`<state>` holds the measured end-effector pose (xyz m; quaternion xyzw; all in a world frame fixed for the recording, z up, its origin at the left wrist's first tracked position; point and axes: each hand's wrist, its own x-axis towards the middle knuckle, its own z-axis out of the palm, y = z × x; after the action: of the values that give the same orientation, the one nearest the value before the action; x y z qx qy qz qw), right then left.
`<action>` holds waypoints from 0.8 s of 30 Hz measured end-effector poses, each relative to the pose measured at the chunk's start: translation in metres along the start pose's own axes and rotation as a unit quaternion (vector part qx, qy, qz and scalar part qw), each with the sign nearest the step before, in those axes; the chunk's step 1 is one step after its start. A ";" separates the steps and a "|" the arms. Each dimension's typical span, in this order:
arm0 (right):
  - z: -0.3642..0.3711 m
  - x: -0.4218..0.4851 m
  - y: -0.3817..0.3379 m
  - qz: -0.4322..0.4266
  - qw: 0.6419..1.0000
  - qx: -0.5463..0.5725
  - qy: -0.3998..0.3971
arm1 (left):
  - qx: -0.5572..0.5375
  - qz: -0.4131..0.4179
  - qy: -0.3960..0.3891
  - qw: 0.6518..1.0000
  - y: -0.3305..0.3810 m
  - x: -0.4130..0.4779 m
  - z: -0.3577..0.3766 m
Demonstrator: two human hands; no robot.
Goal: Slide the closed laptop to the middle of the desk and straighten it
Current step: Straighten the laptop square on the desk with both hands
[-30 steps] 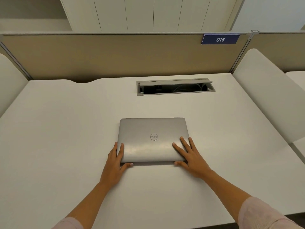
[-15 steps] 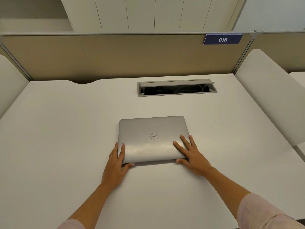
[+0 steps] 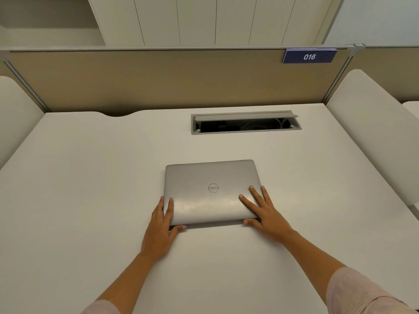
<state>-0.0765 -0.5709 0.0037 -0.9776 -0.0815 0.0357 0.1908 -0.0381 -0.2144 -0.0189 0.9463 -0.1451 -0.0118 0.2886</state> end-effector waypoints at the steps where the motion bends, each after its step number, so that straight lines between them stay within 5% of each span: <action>1: 0.000 0.000 0.000 -0.001 1.000 -0.001 0.003 | 0.000 0.000 0.000 1.000 0.000 0.000 0.000; 24: 0.007 -0.005 -0.002 0.000 0.997 0.027 0.071 | -0.001 -0.018 0.041 0.999 0.000 -0.001 -0.002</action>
<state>-0.0824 -0.5673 -0.0021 -0.9722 -0.0673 -0.0312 0.2220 -0.0393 -0.2134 -0.0172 0.9483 -0.1157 0.0220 0.2948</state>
